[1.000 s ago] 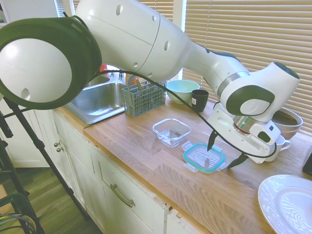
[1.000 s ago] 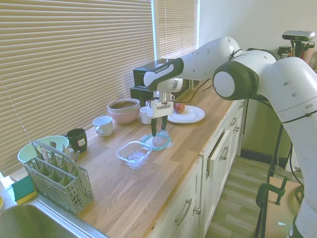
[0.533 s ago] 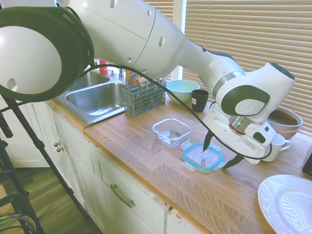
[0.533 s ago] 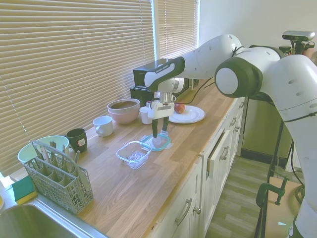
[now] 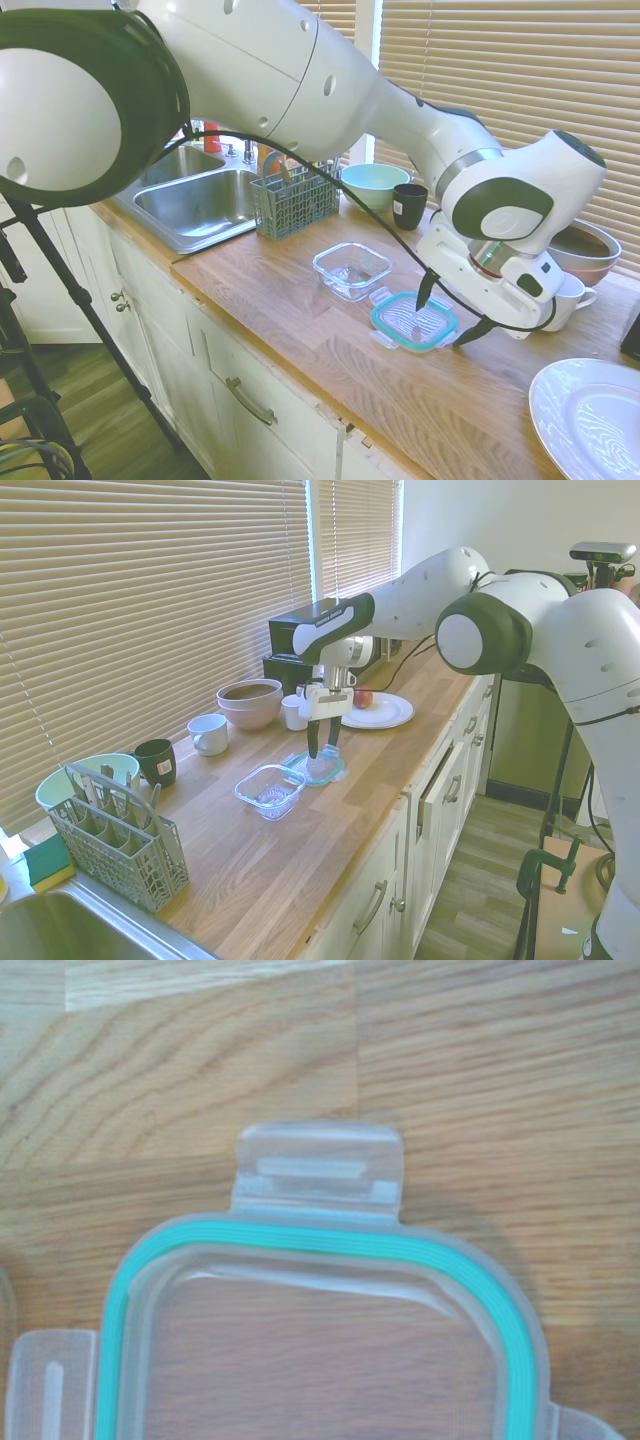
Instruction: Cover the lid of the food container
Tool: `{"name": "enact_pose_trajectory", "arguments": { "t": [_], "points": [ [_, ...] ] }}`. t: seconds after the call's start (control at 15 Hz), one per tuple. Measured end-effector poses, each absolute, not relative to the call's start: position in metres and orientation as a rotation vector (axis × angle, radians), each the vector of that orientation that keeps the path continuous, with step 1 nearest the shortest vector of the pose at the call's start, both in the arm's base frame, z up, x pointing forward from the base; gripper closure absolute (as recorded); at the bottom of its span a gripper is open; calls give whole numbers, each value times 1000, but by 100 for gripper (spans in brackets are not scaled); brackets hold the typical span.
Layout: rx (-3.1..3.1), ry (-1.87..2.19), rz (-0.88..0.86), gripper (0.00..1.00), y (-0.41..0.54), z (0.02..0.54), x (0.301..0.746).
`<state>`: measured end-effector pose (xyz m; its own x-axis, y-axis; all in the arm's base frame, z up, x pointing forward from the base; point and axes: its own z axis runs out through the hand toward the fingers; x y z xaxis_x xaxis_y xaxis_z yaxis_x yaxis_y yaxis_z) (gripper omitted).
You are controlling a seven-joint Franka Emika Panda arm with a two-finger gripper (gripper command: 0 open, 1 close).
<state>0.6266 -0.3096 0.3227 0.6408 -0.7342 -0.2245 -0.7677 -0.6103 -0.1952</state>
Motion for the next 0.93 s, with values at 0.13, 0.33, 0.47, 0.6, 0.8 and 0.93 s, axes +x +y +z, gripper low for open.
{"name": "enact_pose_trajectory", "arguments": {
  "t": [0.13, 0.33, 0.47, 0.6, 0.8, 0.93],
  "points": [
    [-2587, 1218, 181, 100, -311, 321, 625],
    [-2577, 1228, 187, 100, -314, 319, 622],
    [-2567, 1236, 191, 100, -317, 318, 619],
    [-2563, 1240, 196, 100, -318, 316, 618],
    [-2559, 1245, 203, 100, -319, 314, 616],
    [-2552, 1248, 202, 100, -320, 314, 615]
  ]
}}
